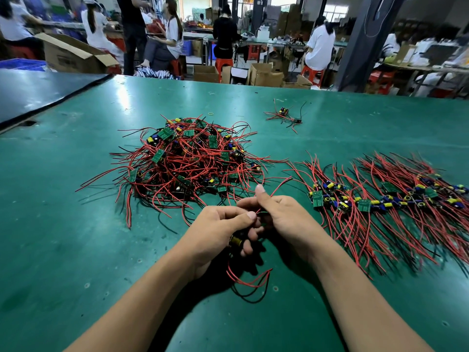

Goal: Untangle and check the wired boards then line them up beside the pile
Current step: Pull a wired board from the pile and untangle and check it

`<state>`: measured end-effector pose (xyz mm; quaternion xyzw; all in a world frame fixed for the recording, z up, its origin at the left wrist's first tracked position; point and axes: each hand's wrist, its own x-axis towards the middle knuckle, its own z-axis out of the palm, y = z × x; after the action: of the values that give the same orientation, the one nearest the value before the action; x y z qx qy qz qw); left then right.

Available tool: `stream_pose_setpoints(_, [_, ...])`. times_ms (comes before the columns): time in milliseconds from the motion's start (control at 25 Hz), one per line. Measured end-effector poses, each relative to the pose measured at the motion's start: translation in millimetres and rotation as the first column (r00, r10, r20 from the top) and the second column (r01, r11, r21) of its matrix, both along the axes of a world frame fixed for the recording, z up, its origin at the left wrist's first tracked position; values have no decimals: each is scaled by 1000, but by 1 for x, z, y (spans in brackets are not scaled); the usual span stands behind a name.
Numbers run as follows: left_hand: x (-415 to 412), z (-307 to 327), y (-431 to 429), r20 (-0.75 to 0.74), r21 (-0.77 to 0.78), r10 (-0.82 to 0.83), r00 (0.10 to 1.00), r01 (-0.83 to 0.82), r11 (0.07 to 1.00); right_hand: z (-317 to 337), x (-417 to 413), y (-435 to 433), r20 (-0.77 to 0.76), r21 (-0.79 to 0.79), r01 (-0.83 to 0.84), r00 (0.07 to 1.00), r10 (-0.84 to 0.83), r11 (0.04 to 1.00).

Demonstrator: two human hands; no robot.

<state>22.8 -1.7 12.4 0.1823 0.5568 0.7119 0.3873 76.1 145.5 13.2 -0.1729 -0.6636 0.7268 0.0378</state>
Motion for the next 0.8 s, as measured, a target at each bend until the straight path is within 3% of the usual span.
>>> stream_pose_setpoints(240, [-1,2,-2,-101,-67,-60,993,53,996,-6,-4,18,-80,63,295,954,-290,953])
stream_pose_setpoints(600, [-7,6,-6,-142,-151,-162,977,140,979,-8,-3,21,-155,342,324,945,-287,882])
stream_pose_setpoints(680, [-8,6,-5,-115,-137,-131,985,115,984,-7,-2,21,-163,313,327,943,-289,892])
stream_pose_setpoints(800, [-6,5,-2,-24,-72,10,1000,-12,997,-5,-2,17,-142,146,265,959,-244,953])
